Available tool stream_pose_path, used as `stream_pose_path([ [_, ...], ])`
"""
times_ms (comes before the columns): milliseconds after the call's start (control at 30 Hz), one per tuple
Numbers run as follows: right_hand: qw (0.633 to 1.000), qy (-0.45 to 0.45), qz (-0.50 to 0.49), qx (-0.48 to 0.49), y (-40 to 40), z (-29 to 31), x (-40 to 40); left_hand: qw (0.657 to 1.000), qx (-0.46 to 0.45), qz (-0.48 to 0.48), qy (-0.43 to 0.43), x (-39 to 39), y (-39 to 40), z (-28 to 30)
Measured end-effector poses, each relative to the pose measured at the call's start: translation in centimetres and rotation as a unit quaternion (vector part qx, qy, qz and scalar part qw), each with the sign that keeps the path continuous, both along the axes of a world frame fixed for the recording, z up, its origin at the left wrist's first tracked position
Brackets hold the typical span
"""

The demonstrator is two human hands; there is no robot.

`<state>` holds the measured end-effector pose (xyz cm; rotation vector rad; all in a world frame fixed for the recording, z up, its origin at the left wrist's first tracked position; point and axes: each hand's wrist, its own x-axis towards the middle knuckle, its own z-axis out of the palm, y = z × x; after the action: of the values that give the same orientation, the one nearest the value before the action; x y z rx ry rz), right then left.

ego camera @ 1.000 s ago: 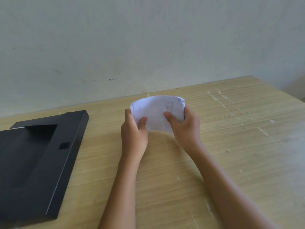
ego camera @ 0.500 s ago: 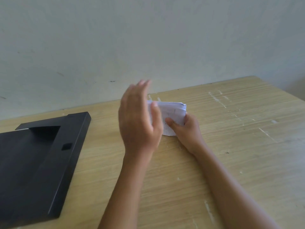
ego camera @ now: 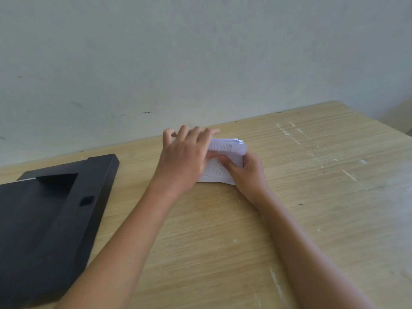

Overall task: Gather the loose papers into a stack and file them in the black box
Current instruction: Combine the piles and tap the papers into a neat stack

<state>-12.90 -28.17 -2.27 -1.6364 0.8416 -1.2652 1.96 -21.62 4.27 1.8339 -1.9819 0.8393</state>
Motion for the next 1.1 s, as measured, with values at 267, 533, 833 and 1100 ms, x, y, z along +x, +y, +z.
stream_pose_path([
  [267,0.999,0.037,0.005,0.013,-0.3,0.0,-0.3,0.959,0.135,-0.02,0.246,2.8,-0.1,2.4],
  [533,0.998,0.064,0.021,0.019,-0.1,0.3,-0.9,0.881,0.136,-0.04,0.452,4.5,0.7,0.6],
  [833,0.999,0.023,-0.041,-0.001,0.6,0.4,0.7,0.771,-0.1,0.002,0.628,0.4,2.8,-5.9],
  [1100,0.997,0.003,0.028,0.067,0.8,1.1,0.0,0.791,-0.094,0.008,0.604,0.4,4.3,-4.8],
])
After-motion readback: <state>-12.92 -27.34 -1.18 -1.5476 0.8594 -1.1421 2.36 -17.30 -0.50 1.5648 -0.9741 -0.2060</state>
